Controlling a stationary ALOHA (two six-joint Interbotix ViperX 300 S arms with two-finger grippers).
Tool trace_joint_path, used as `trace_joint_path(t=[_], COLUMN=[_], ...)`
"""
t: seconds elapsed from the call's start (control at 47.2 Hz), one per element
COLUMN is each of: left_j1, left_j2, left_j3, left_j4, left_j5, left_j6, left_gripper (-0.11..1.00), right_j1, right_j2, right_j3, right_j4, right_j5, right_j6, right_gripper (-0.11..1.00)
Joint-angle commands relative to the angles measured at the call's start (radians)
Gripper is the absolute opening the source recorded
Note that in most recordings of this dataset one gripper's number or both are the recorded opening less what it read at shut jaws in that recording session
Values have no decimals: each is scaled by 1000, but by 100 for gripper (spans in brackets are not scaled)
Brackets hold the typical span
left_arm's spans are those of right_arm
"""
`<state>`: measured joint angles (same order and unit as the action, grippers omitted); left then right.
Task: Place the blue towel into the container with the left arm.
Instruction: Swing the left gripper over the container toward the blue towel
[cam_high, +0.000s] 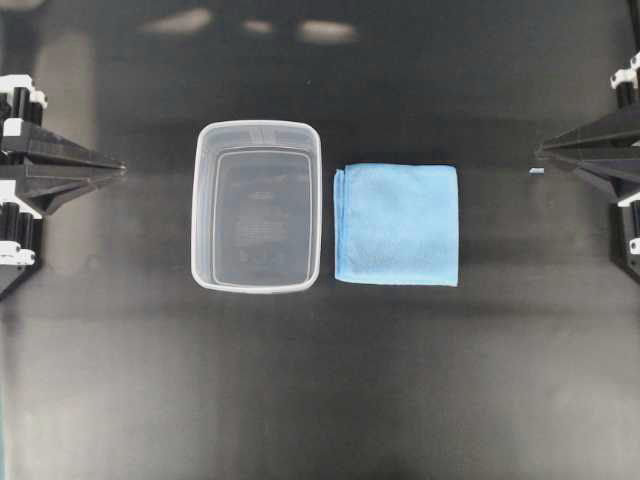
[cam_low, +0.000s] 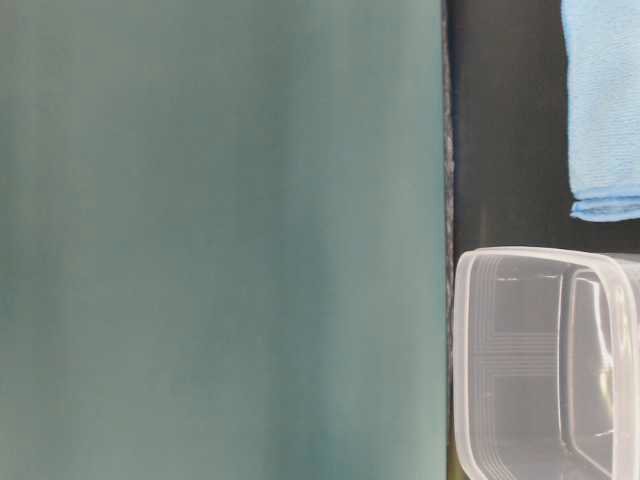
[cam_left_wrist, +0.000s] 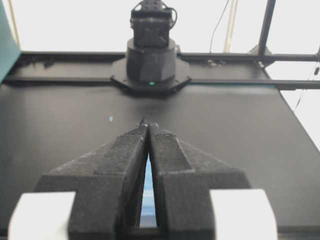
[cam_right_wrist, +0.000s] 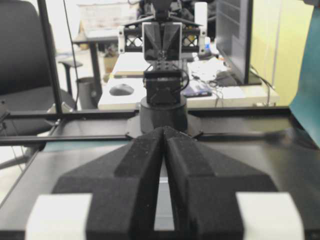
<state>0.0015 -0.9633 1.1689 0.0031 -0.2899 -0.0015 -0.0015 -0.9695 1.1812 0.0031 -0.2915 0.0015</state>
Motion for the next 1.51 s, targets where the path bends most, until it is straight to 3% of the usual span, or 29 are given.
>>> trace_joint_path(t=[0.0,0.085,0.53,0.785,0.891,1.103,1.209,1.378,1.484], left_j1=[0,8,2,2,2,5,3,3,5], left_j2=[38,86,456,684,759,881,931,1039,1121], left_j3=[-48,-104,-538,-773,-861,-989,-1035,-1137,-1221], left_j4=[43,43,43,43,43,43,43,43,43], left_j5=[34,120,604,804,884,988,1008,1039,1083], left_j6=[-14,-25,-12,8,11,11,9,6,11], left_gripper=[6,0,0,0,0,1,15,65,87], right_j1=[5,5,2,-8,-8,-8,-8,-8,-8], right_j2=[8,3,-126,-196,-213,-225,-229,-247,-267], right_j3=[-11,-11,-9,-5,-3,-5,-3,-2,-3], right_j4=[5,6,6,6,6,6,6,6,6], right_j5=[-3,20,219,302,308,311,313,322,322], right_j6=[8,11,17,18,18,23,23,23,34], right_gripper=[1,1,-1,2,16,66,78,77,77])
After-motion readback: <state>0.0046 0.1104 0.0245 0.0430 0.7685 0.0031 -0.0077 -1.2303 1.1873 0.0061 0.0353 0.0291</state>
